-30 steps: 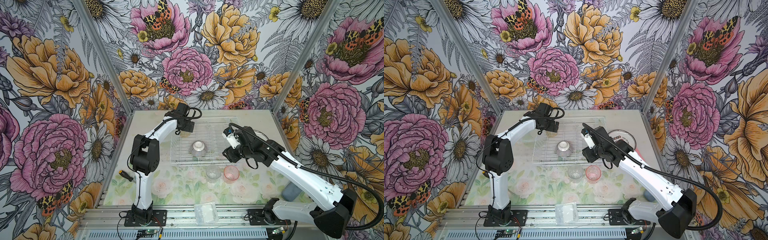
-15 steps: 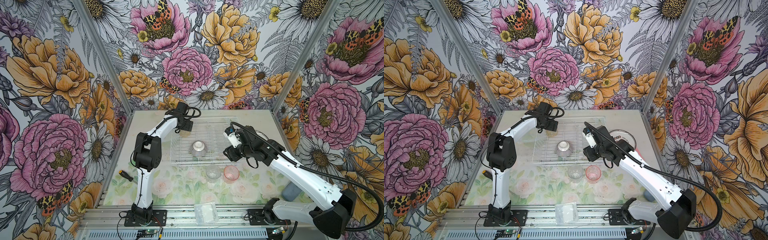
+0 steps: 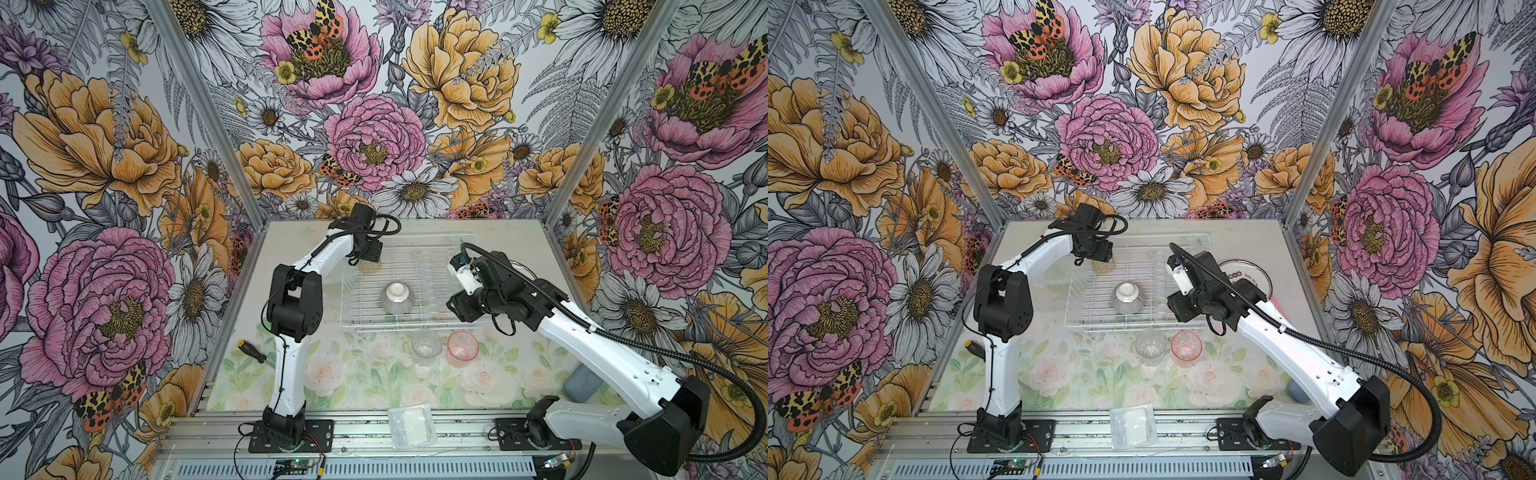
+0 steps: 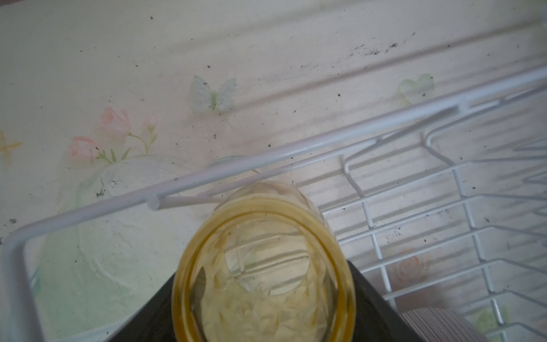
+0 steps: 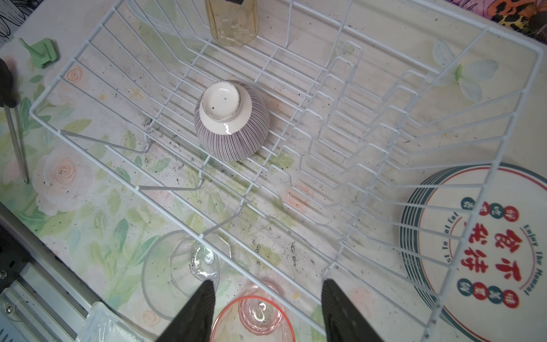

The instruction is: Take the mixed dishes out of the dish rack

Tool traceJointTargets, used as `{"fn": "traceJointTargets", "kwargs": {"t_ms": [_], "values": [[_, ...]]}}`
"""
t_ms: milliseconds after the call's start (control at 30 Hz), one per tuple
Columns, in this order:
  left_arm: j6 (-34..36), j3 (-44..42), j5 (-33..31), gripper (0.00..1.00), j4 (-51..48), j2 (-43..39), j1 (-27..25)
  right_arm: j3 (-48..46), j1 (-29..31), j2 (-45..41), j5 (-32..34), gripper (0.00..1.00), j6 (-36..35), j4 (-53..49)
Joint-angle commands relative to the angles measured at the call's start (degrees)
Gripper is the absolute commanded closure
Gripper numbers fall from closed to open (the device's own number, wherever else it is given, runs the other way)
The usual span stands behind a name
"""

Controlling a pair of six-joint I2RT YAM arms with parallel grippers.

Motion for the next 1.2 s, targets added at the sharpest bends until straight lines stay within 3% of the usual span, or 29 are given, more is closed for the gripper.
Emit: {"fn": "traceJointTargets", "kwargs": {"t_ms": [0, 267, 600, 867, 1167], "values": [[0.9, 0.5, 3.3, 0.35, -0.2, 1.0, 0.8, -0.5, -0.4, 0.3, -0.8, 0.40, 0.2, 1.7], [0.9, -0.5, 5.8, 0.41, -0.1, -1.8, 0.9, -1.5, -1.0, 0.4, -4.2, 0.40, 1.5, 4.9], [0.9, -1.8, 10.9, 0.41, 0.0, -8.2, 1.6, -6.9, -6.6, -1.3, -20.3, 0.40, 7.6, 17.7], [-1.3, -4.5, 21.9, 0.42, 3.3, -13.5, 2.7, -12.6, -9.0, -2.4, -31.5, 0.40, 15.1, 31.1], [-5.9, -9.7, 36.6, 0.41, 11.2, -21.8, 2.8, -21.4, -11.4, -0.5, -41.8, 0.41, 30.4, 60.4]]}}
